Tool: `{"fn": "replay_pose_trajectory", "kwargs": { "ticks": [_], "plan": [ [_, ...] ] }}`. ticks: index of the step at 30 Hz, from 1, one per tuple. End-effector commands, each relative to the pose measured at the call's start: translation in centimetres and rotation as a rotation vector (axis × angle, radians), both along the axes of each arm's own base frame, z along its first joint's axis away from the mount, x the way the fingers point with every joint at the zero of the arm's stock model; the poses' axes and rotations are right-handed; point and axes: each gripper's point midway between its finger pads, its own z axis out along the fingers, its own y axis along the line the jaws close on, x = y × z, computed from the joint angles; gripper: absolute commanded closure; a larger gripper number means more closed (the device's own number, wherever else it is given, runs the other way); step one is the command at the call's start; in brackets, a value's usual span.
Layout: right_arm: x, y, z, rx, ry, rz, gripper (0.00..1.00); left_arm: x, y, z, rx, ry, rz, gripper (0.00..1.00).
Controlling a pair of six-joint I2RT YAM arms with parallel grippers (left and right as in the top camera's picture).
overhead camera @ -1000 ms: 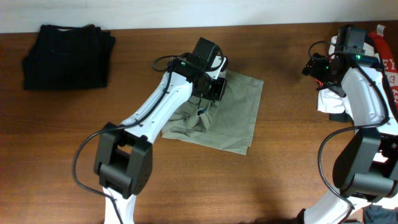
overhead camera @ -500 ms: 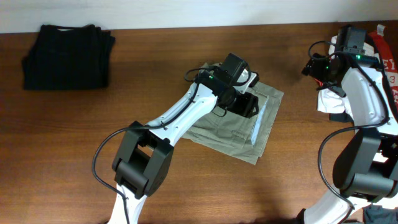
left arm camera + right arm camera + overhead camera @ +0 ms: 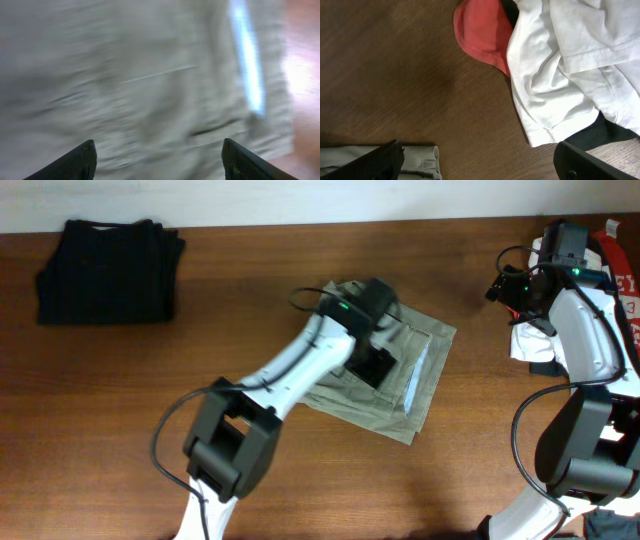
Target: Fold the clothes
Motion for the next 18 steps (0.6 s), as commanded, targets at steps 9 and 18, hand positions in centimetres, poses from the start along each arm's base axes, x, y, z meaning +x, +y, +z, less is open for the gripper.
{"fn": "replay_pose_trajectory", "kwargs": {
  "ticks": [9,18],
  "plan": [
    [0.2,-0.2,1.1,-0.016,-0.025,-0.006,0.01,-2.2,-8.5,-4.4,0.0,-0.158,-0.093,0.18],
    [0.2,-0.2,1.1,-0.016,-0.025,-0.006,0.01,-0.8,-8.0,-5.7,0.05,-0.214,-0.067,0.79]
  ]
}}
